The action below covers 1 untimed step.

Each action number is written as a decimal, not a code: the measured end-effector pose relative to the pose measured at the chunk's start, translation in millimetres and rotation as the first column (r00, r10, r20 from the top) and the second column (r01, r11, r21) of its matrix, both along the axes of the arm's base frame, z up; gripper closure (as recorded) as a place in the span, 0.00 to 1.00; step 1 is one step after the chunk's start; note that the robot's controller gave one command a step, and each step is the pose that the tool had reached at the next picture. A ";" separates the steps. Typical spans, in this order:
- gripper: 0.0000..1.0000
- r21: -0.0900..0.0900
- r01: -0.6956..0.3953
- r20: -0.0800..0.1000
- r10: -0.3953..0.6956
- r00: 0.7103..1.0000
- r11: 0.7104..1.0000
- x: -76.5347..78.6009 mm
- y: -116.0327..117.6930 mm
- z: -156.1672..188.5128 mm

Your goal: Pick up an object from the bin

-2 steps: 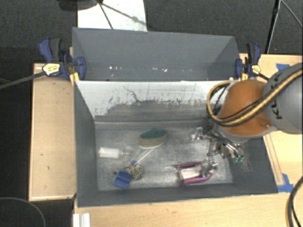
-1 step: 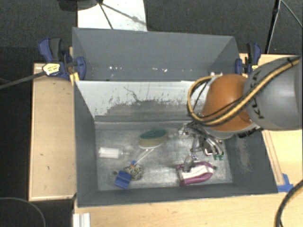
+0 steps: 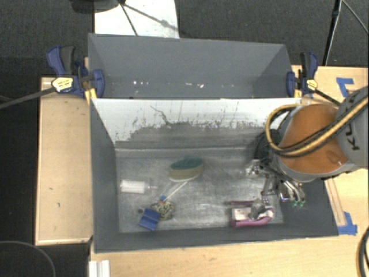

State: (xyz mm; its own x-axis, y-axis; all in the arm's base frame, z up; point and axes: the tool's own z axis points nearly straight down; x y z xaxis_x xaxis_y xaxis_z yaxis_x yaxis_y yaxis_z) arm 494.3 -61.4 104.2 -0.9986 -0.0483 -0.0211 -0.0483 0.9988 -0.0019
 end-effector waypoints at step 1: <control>0.00 0.015 0.282 -0.034 -0.282 0.959 0.959 19.3 -36.0 -24.2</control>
Offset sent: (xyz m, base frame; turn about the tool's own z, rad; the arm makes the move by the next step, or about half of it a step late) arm 0.0153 -0.0432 -0.0342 0.2891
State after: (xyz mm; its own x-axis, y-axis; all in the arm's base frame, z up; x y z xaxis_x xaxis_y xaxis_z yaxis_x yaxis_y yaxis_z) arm 513.6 -97.3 80.1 -0.9718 0.2354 0.0121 0.2355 0.9718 0.0146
